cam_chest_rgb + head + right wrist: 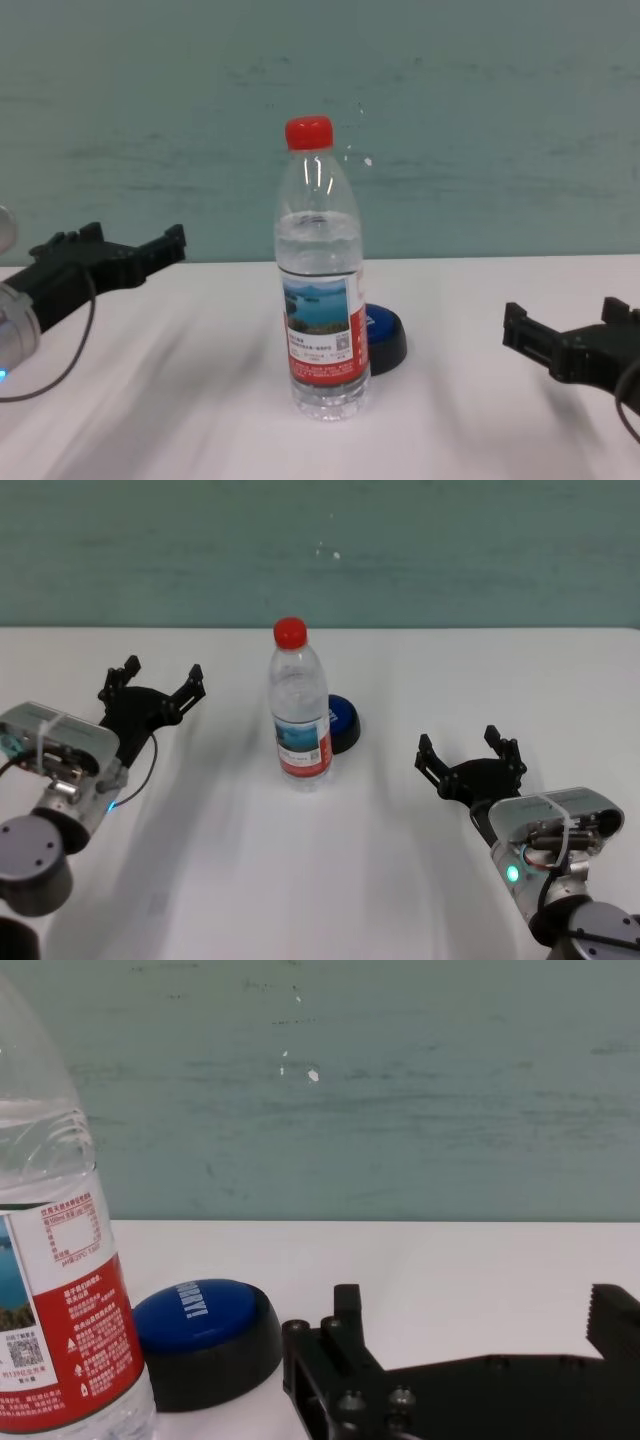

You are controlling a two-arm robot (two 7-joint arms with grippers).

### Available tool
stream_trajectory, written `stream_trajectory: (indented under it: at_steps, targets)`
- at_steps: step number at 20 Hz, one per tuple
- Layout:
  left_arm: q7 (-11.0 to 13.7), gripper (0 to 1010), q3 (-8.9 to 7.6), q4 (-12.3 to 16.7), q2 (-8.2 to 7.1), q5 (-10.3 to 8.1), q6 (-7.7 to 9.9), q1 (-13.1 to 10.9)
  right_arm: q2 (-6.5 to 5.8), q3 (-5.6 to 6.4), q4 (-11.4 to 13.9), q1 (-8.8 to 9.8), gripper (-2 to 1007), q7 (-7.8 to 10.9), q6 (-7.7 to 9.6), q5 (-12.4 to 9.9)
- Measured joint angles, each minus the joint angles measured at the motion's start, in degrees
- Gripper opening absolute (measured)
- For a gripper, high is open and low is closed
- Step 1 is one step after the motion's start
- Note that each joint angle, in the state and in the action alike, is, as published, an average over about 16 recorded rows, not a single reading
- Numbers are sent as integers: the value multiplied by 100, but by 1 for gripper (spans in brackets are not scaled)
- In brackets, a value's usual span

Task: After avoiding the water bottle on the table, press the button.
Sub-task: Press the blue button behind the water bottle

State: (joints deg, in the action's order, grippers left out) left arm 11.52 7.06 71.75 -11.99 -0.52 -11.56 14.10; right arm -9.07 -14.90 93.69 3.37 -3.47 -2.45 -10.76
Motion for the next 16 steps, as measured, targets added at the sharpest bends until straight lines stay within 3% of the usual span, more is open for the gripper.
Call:
stream_trajectory:
  at_steps: [16]
  targets:
    - [6,1010,-331,666,-111,-281,165,-509,0,0,0,0,1004,0,0,0]
